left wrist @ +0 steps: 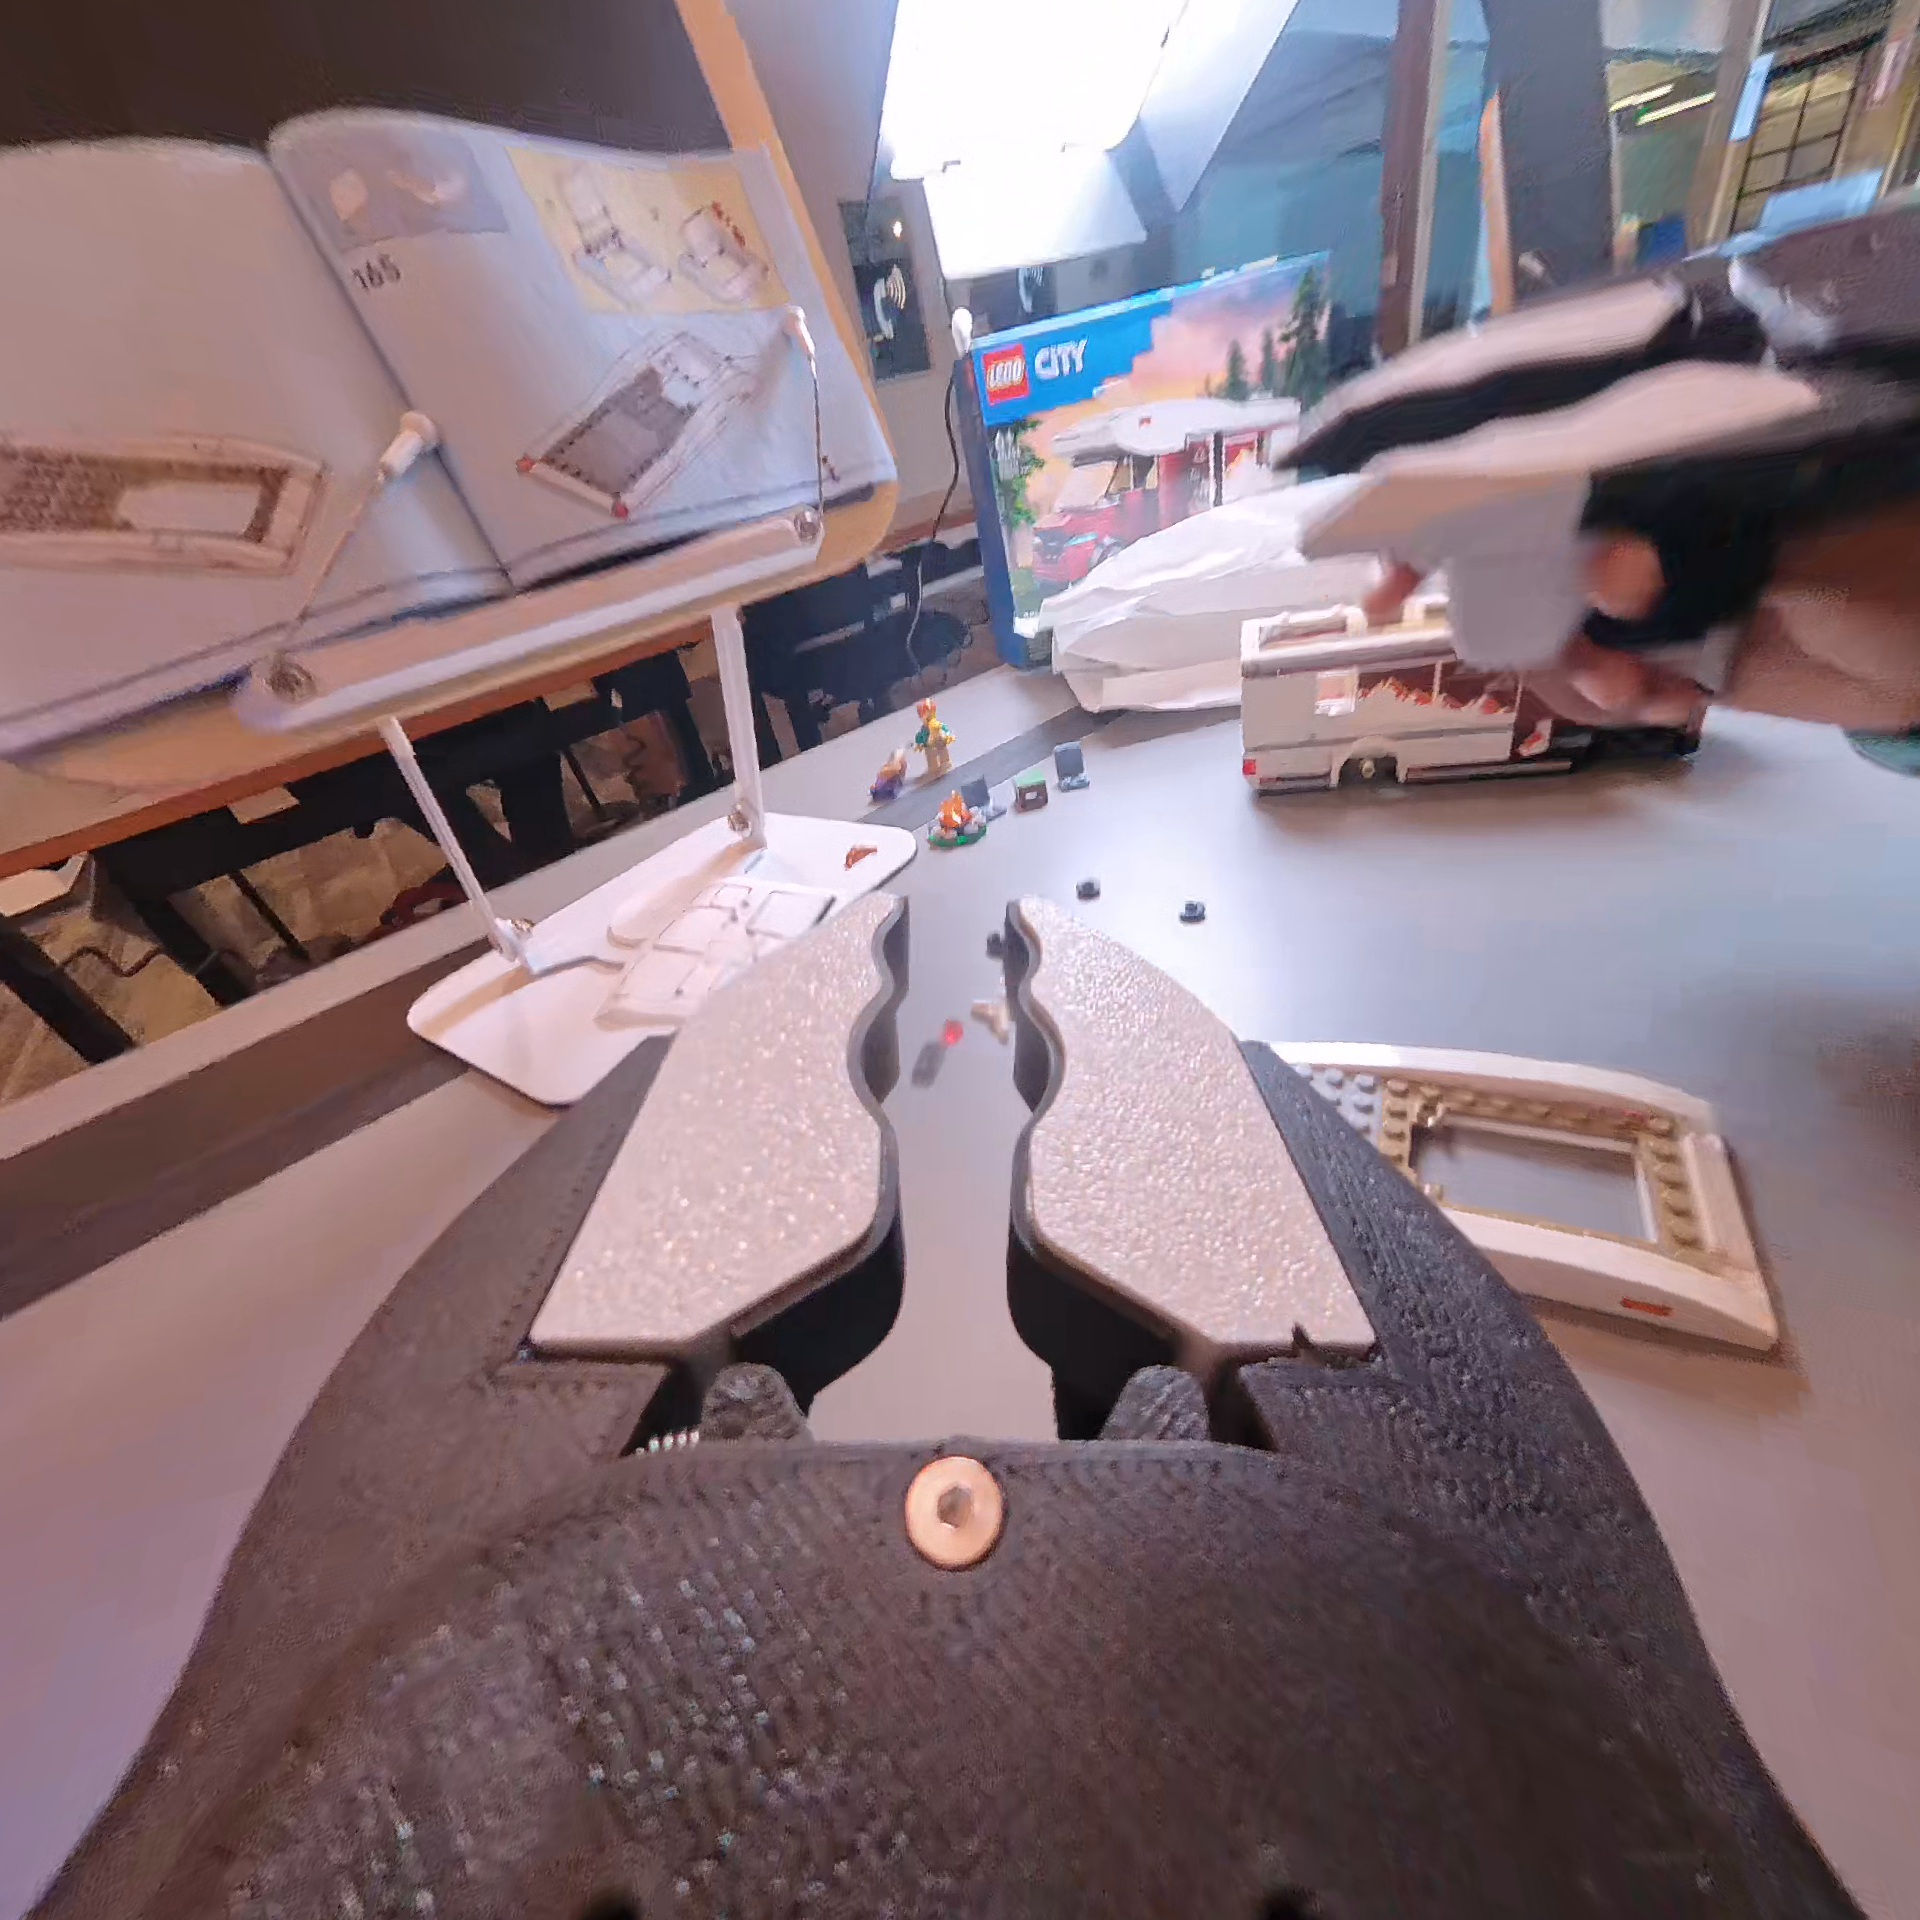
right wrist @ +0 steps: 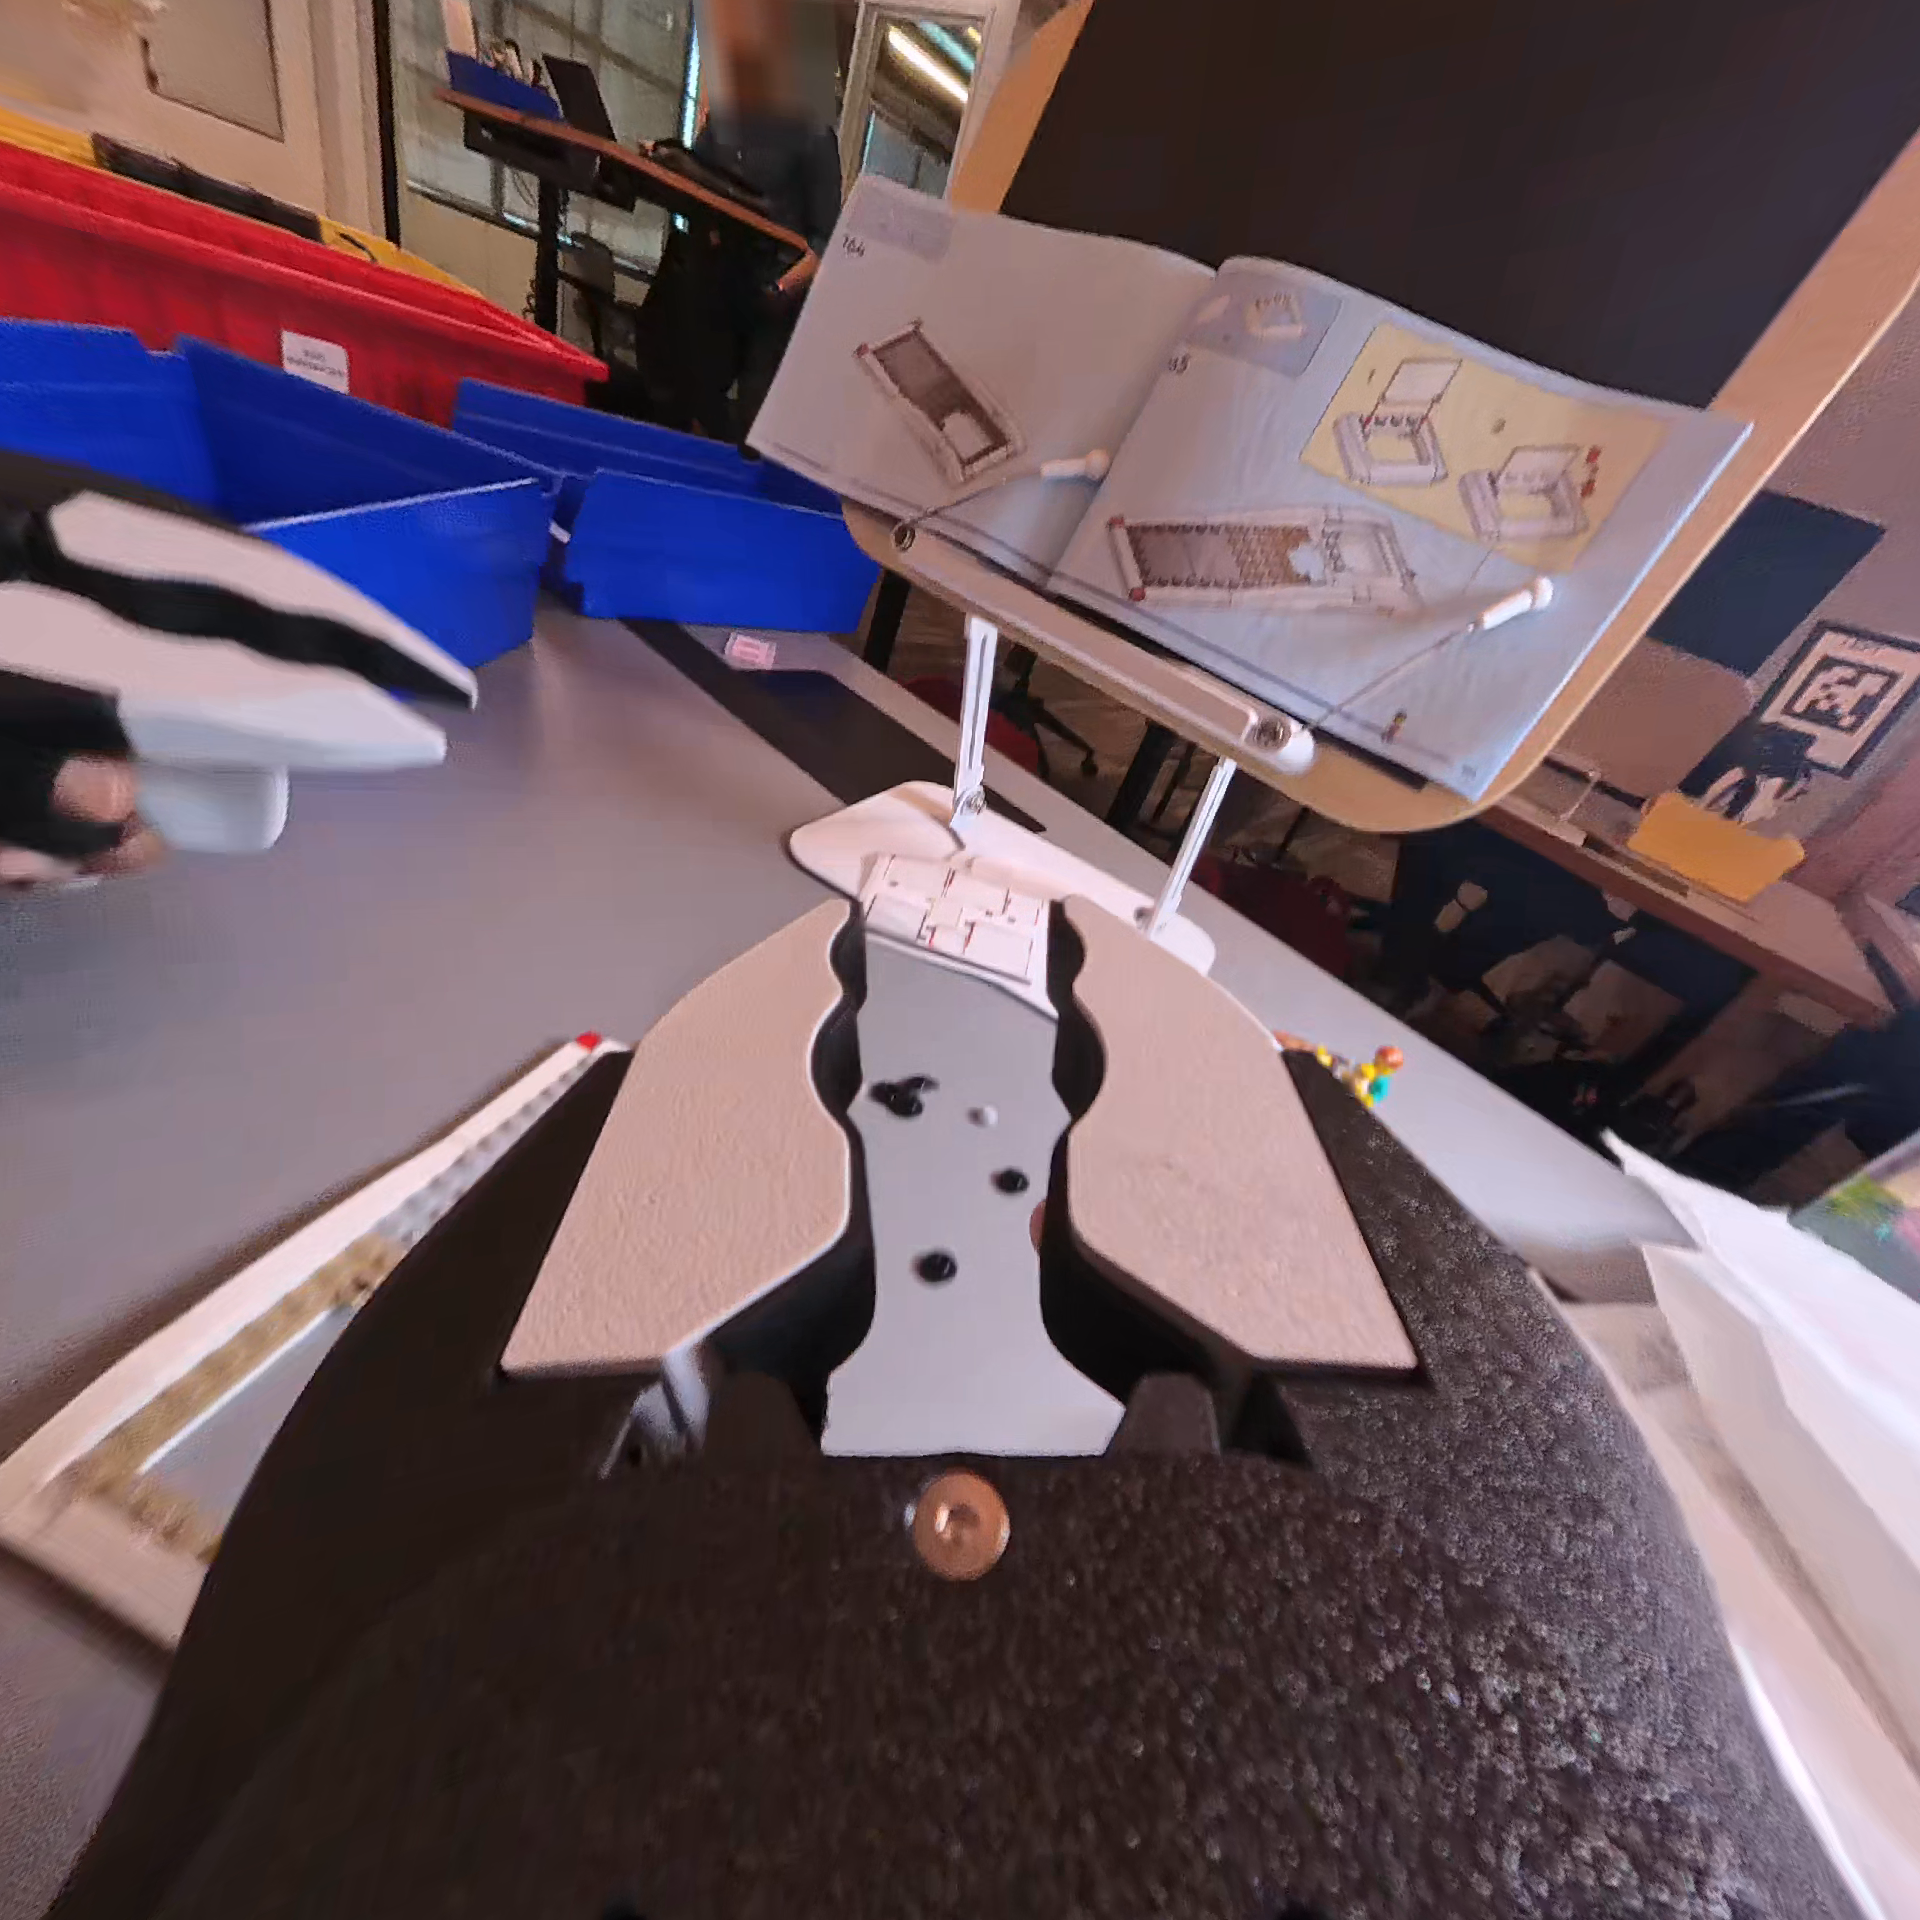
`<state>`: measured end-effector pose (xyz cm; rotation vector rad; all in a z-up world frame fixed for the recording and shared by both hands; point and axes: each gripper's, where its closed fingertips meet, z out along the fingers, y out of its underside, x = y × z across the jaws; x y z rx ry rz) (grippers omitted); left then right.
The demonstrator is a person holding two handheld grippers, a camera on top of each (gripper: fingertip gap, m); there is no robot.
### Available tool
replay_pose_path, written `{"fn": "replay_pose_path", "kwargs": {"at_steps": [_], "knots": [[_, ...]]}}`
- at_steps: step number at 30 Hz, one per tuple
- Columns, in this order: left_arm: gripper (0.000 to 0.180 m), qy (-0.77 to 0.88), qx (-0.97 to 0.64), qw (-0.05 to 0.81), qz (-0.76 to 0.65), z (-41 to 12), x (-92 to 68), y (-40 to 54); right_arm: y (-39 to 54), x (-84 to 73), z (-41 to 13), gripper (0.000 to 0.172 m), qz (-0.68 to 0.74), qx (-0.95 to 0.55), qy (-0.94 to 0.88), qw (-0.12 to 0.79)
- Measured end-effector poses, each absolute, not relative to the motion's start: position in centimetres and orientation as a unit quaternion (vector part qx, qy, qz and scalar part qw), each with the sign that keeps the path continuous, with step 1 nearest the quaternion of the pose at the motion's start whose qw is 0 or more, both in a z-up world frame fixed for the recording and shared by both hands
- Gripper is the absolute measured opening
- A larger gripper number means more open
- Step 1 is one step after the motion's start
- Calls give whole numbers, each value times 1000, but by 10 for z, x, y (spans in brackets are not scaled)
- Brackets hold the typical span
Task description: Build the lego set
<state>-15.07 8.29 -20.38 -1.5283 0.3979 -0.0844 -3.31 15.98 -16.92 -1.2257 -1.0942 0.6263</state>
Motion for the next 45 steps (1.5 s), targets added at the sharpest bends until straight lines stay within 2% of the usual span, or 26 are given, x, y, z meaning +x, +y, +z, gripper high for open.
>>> {"fn": "replay_pose_path", "kwargs": {"at_steps": [5,7,10,13,16,19,22,23,27,29,31,33,36,41,45], "knots": [[13,166,-661,732,12,-133,-194,60,156,10,-184,34,265,-562,-463,632],[13,153,-706,690,47,-118,-244,50,161,23,-183,34,271,-572,-449,631],[18,157,-830,528,82,-144,-328,29,164,33,-178,35,290,-574,-433,632],[33,178,-936,302,23,-214,-380,-12,163,33,-180,35,297,-573,-436,627],[48,235,-967,86,41,-278,-412,-63,159,28,-185,34,293,-571,-451,621],[54,268,-962,-5,45,-308,-419,-81,157,24,-192,33,279,-570,-465,617],[51,292,-955,-29,52,-315,-418,-80,157,23,-195,33,272,-573,-471,613],[42,294,-954,-35,37,-316,-415,-80,157,23,-195,33,272,-573,-472,613],[42,308,-950,-39,46,-315,-416,-79,158,23,-198,32,271,-576,-474,608],[42,312,-948,-14,65,-305,-416,-73,156,23,-197,32,273,-574,-476,608],[41,306,-946,69,78,-272,-402,-54,152,22,-192,32,282,-569,-477,608],[41,311,-929,188,68,-225,-358,-29,139,14,-189,31,311,-564,-488,589],[41,350,-880,317,52,-182,-267,0,101,-11,-192,35,405,-575,-507,499],[41,419,-816,397,46,-208,-134,33,47,-46,-185,41,537,-599,-472,361],[41,451,-772,446,52,-223,-63,50,48,-57,-204,41,525,-661,-438,309]]}}
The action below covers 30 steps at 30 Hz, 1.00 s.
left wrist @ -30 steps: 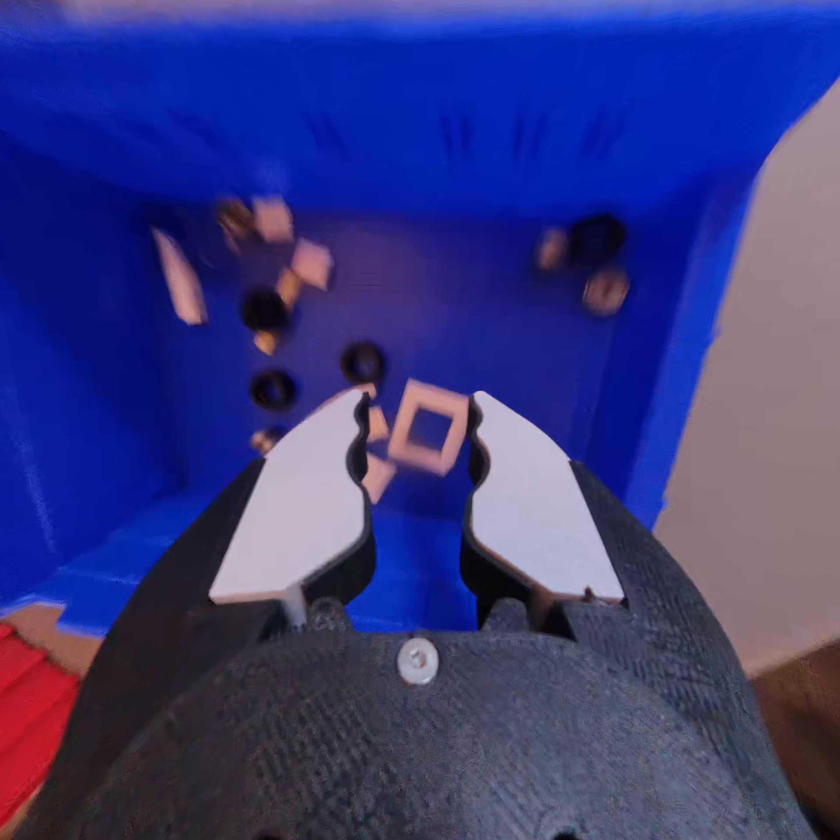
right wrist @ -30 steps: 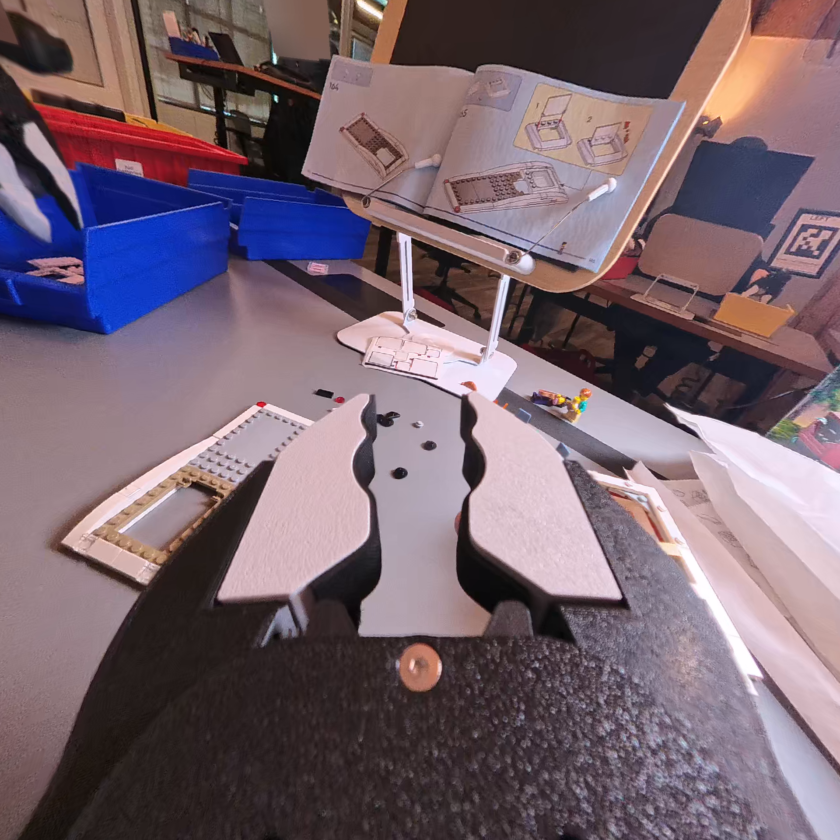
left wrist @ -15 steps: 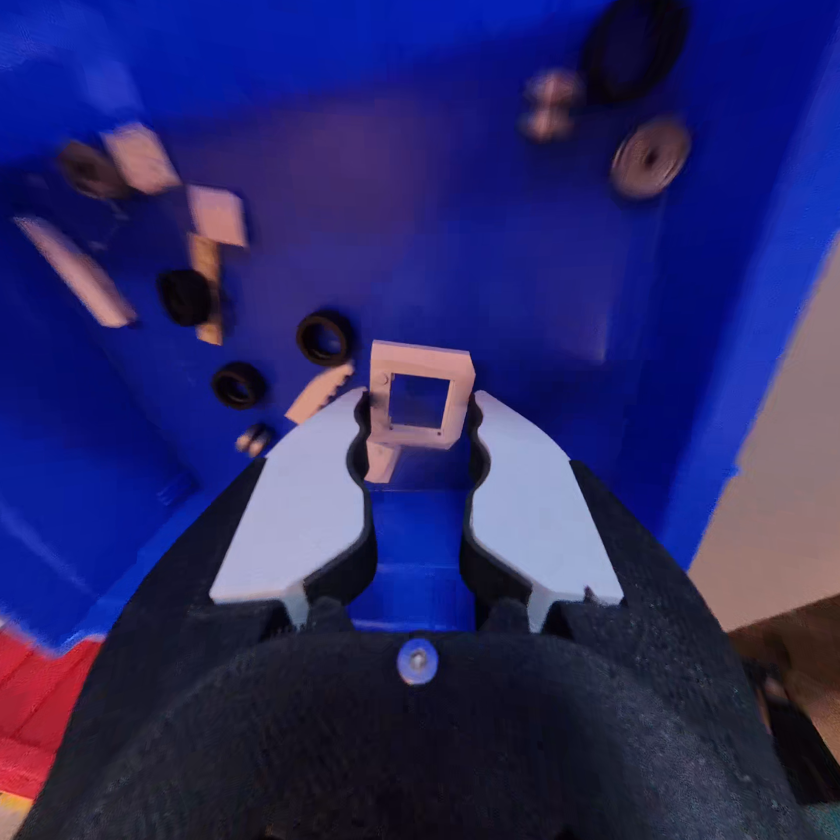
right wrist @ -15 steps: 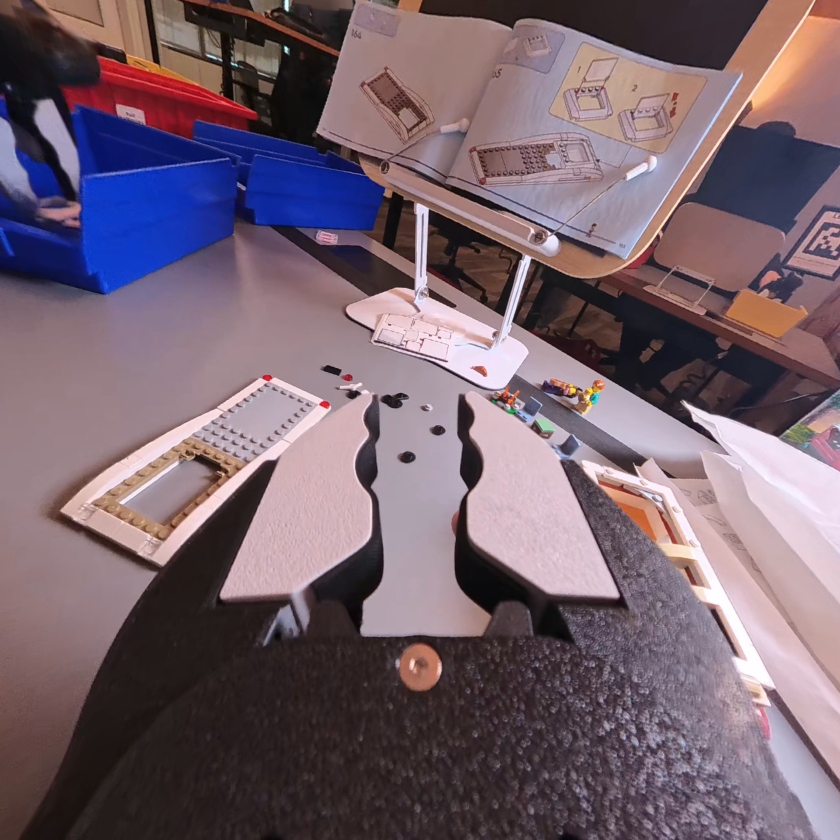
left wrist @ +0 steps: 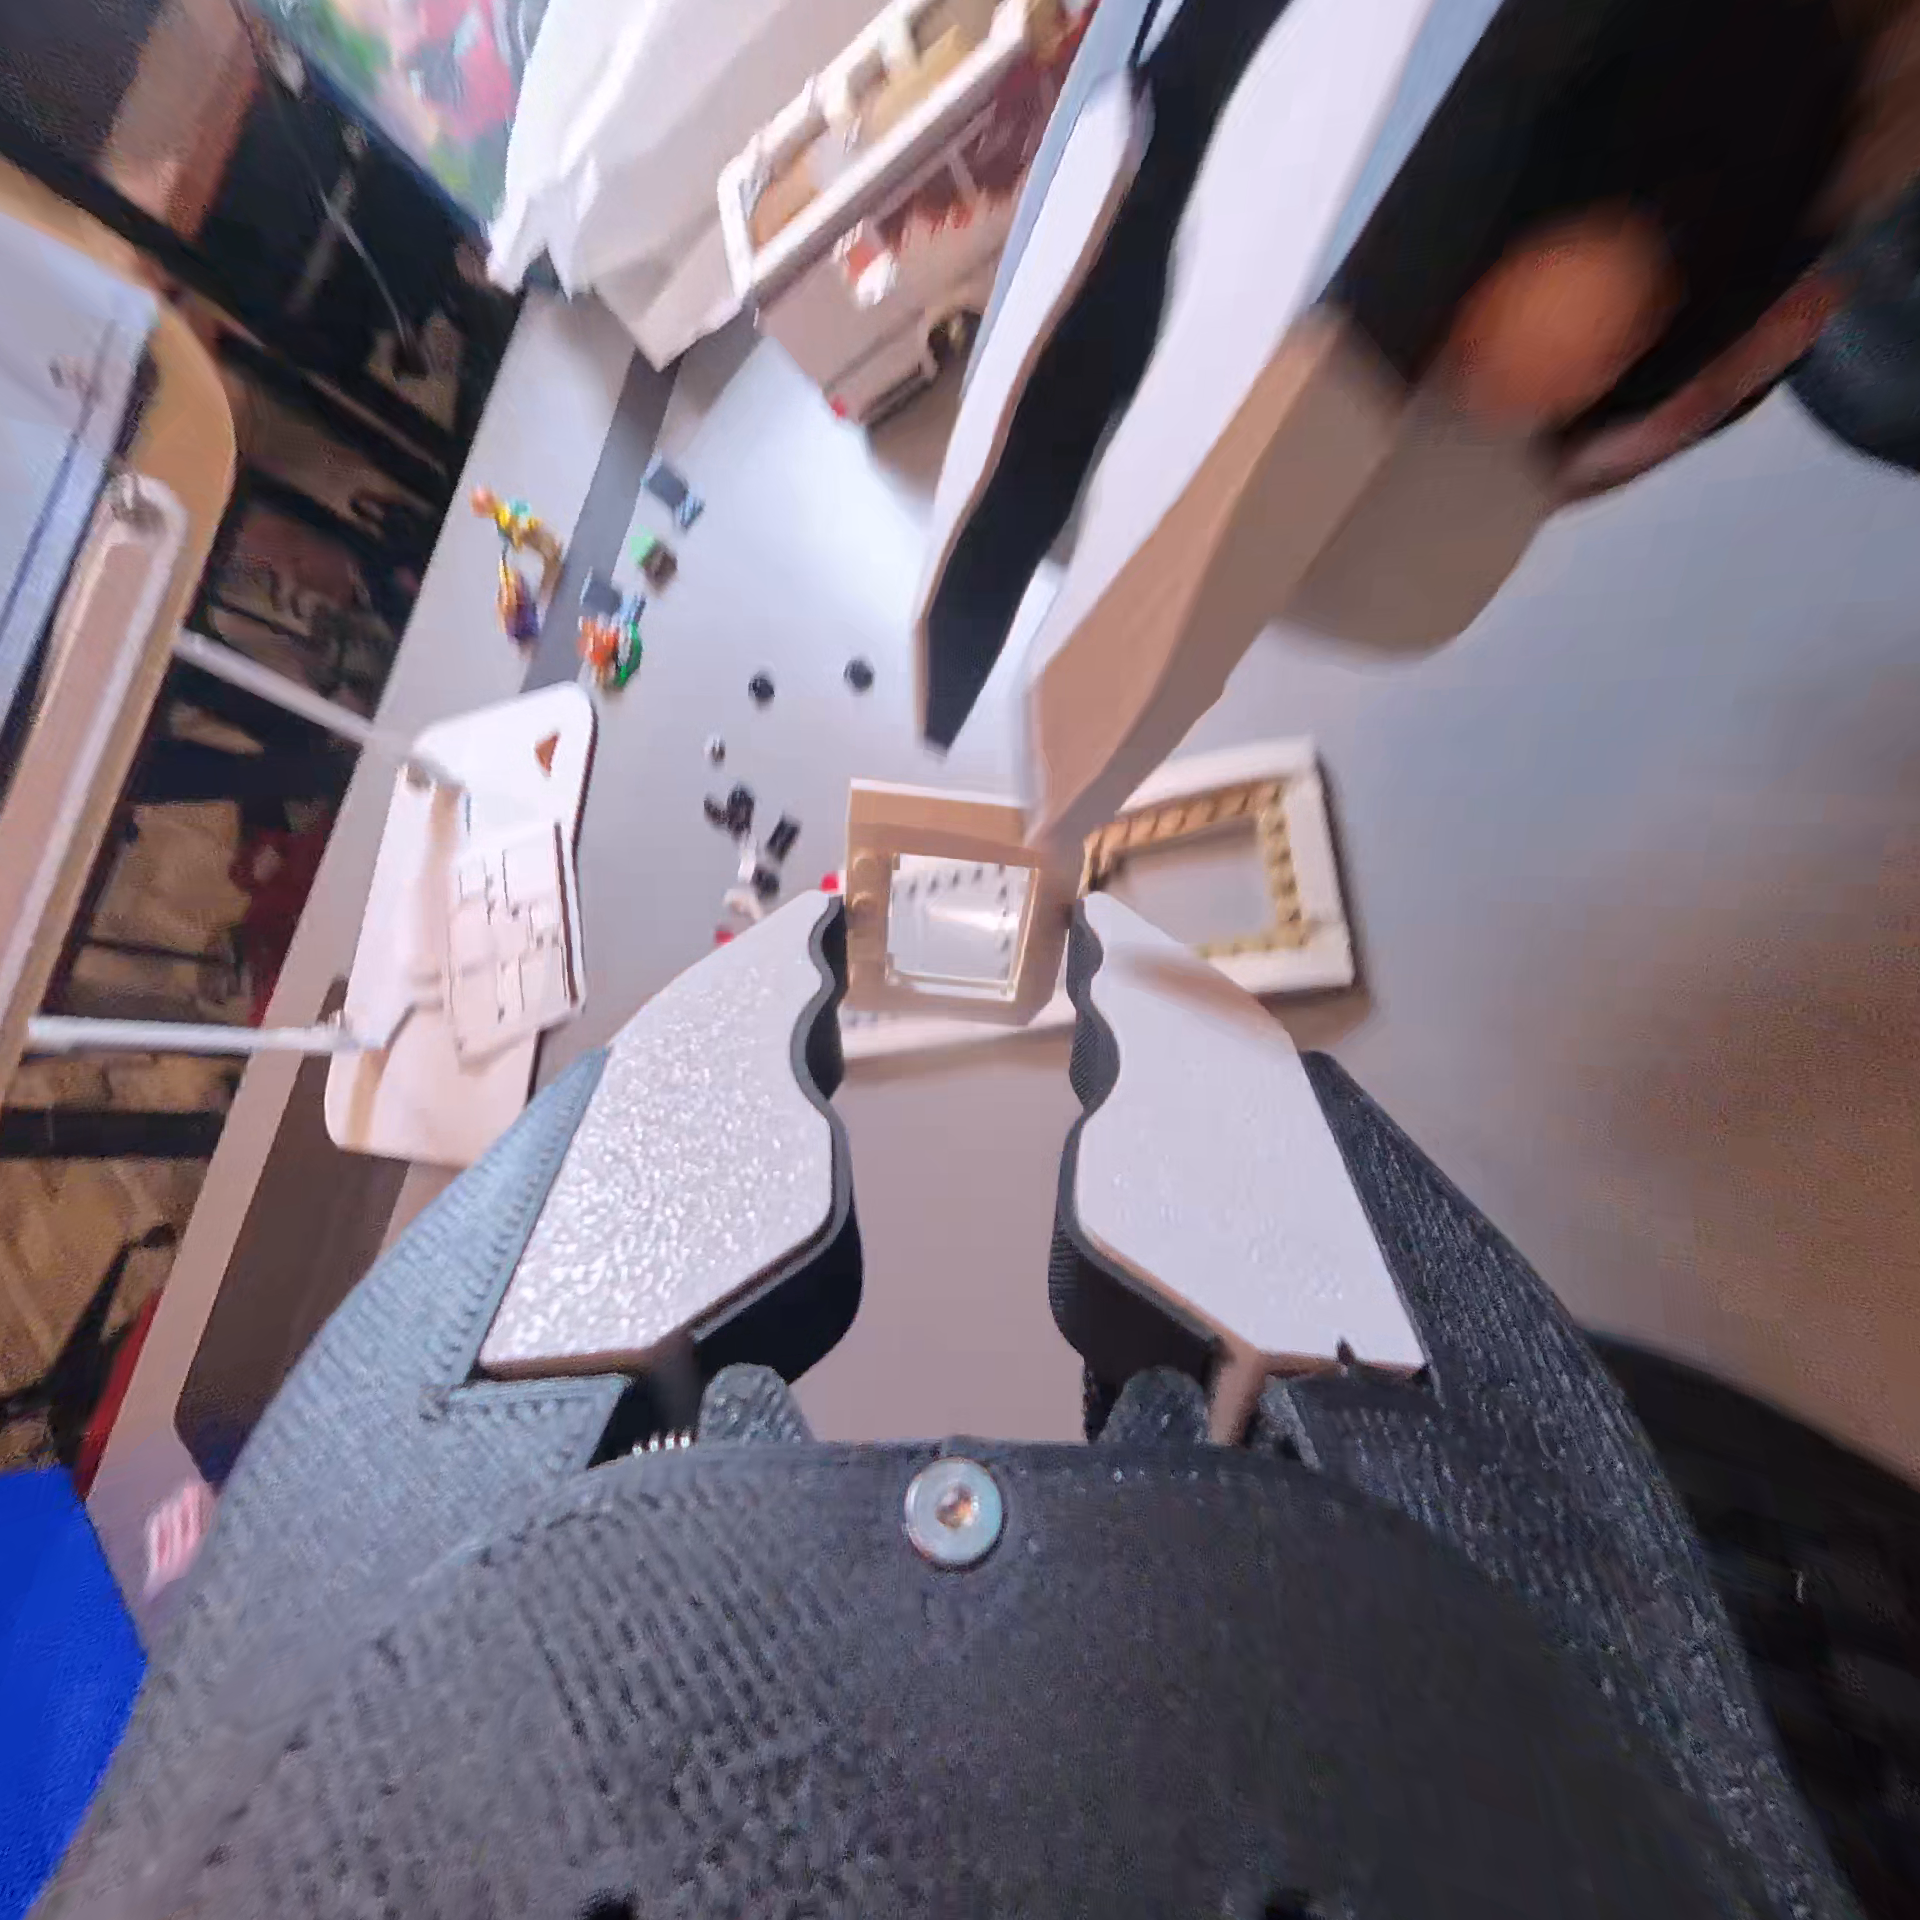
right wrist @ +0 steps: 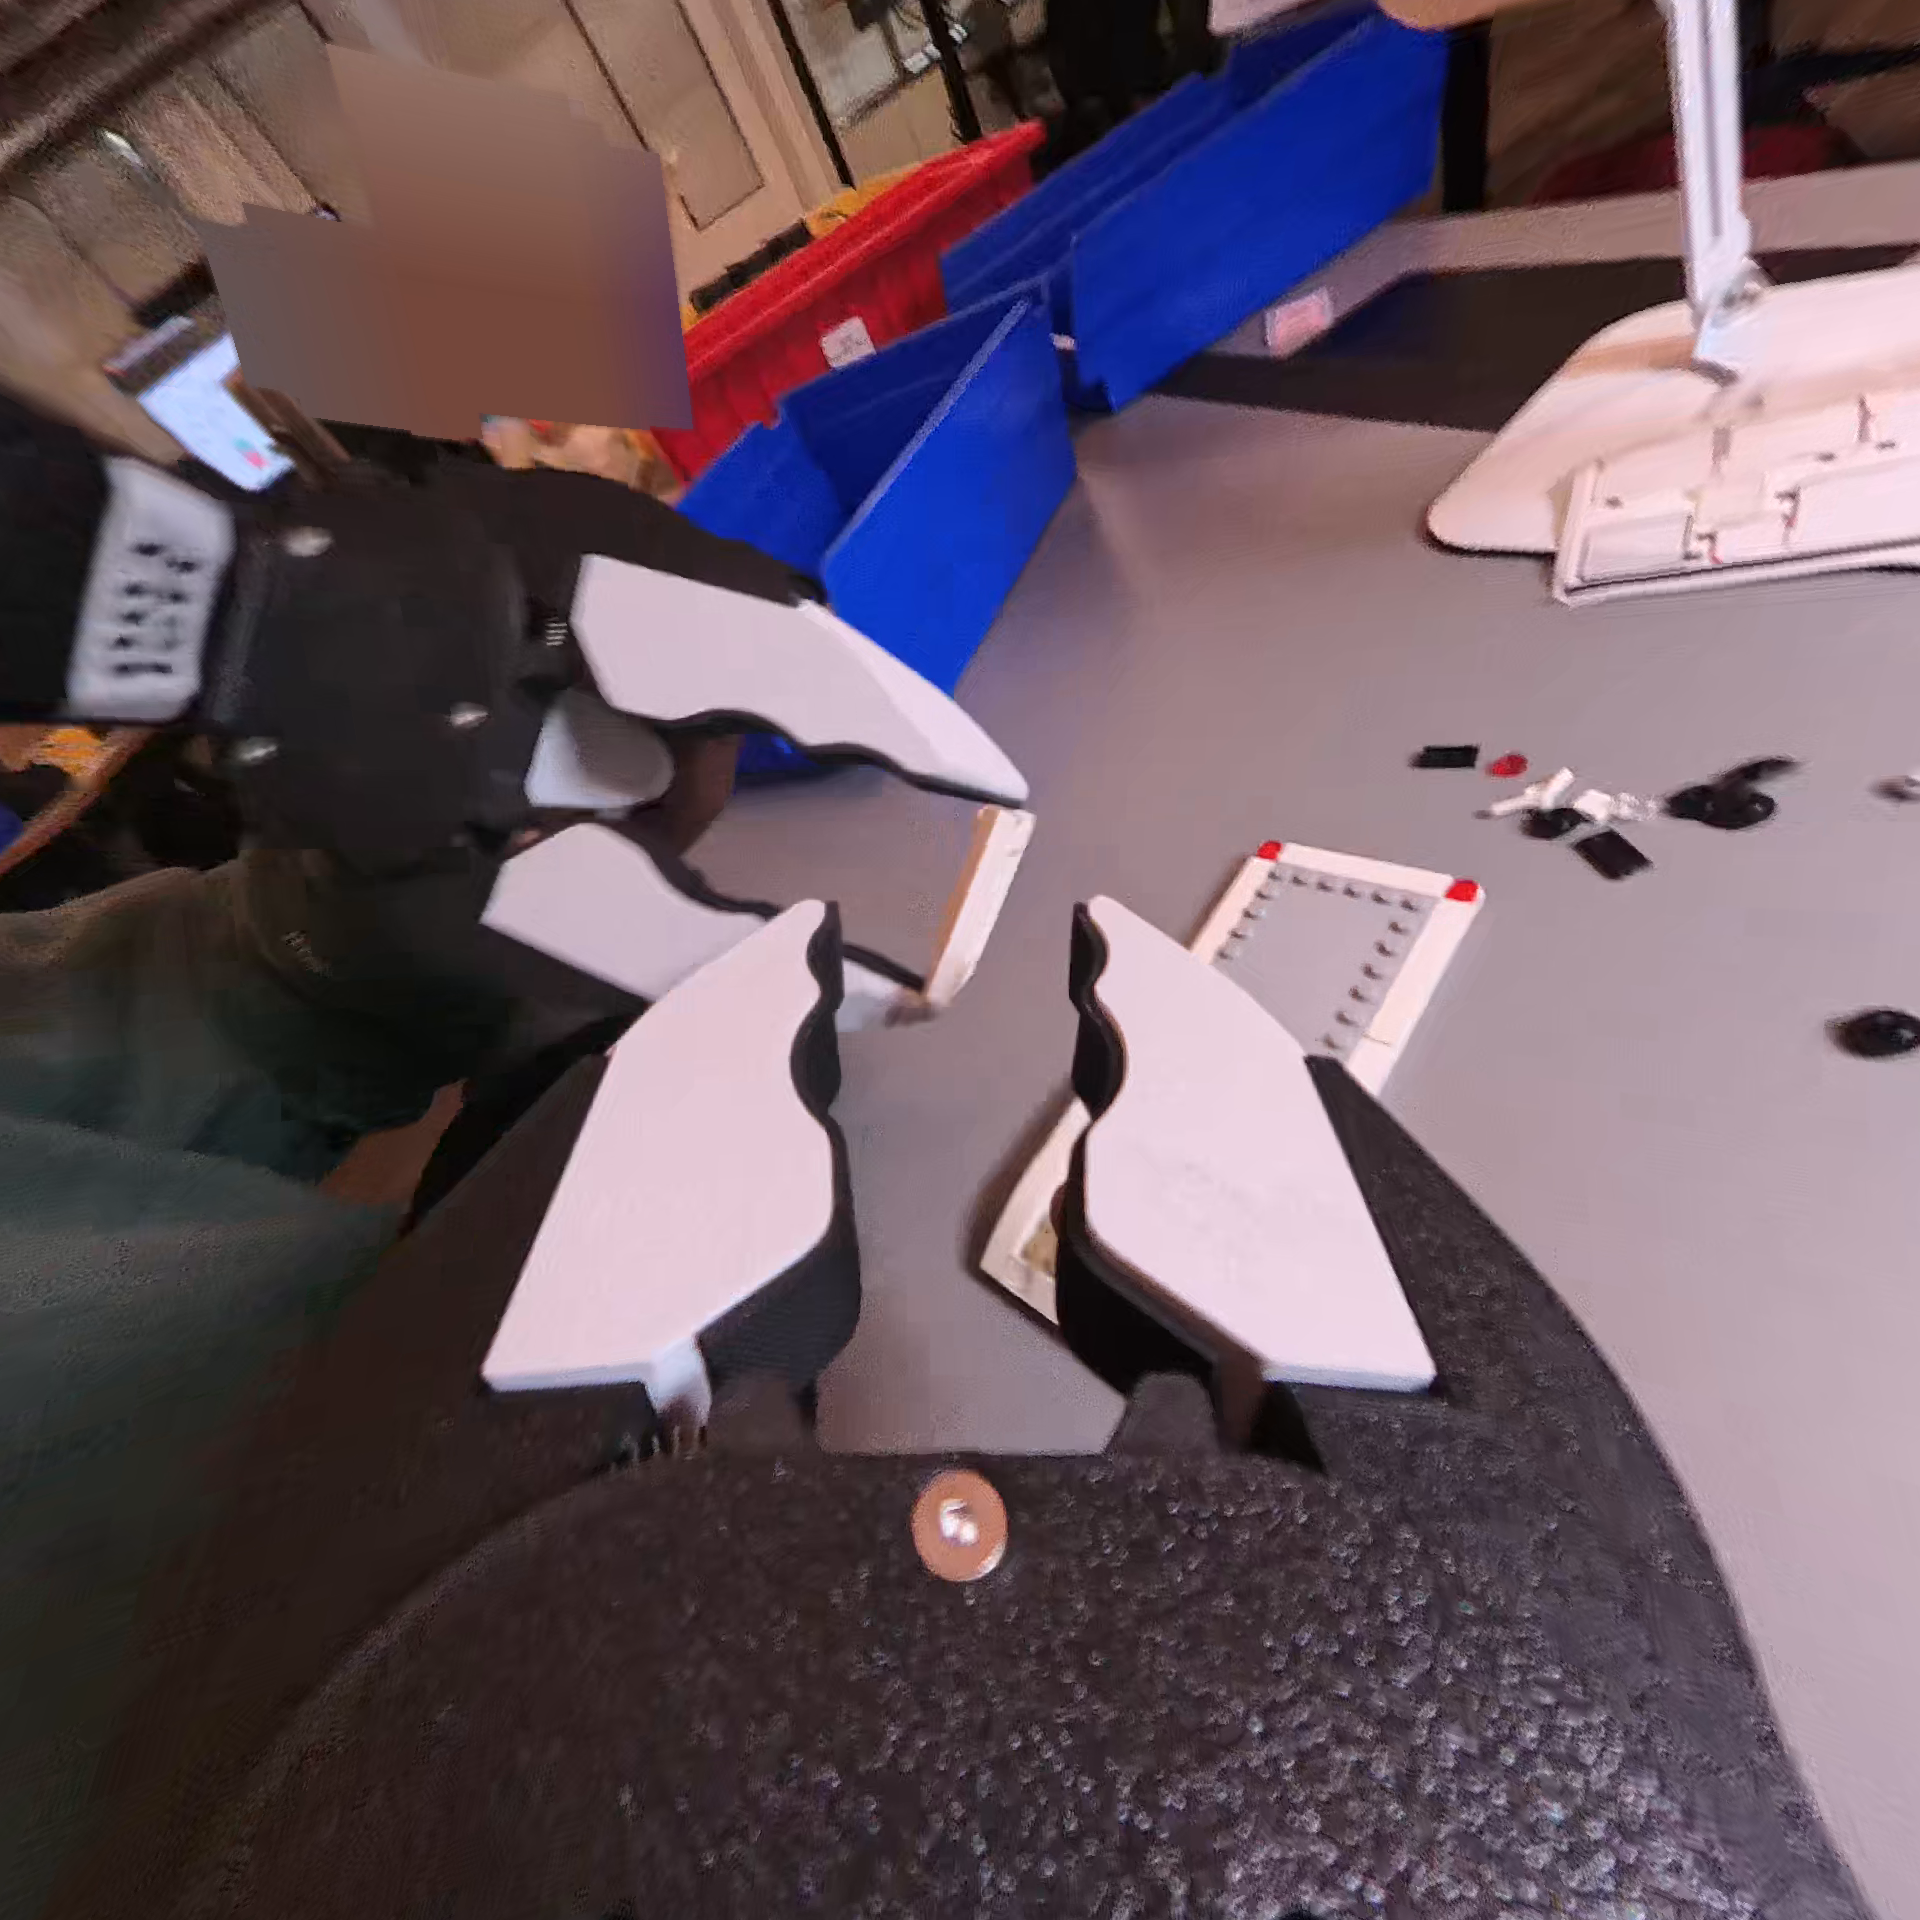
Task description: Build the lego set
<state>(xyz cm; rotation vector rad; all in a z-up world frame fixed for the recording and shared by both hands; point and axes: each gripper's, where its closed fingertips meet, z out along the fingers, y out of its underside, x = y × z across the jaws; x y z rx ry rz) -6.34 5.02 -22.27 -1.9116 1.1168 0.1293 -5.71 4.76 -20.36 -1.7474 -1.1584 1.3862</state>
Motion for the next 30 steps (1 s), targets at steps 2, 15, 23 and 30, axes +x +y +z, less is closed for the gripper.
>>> {"fn": "replay_pose_path", "kwargs": {"at_steps": [2,15,23,30], "knots": [[41,461,-762,450,65,-225,-49,54,52,-54,-211,8,524,-667,-433,303],[40,80,-850,521,-10,-153,-312,47,107,73,-298,9,401,-789,-444,138],[36,-55,-947,314,37,-247,-478,52,145,90,-300,45,170,-765,-552,284],[44,33,-979,193,62,-305,-484,65,143,83,-288,45,231,-758,-519,320]]}}
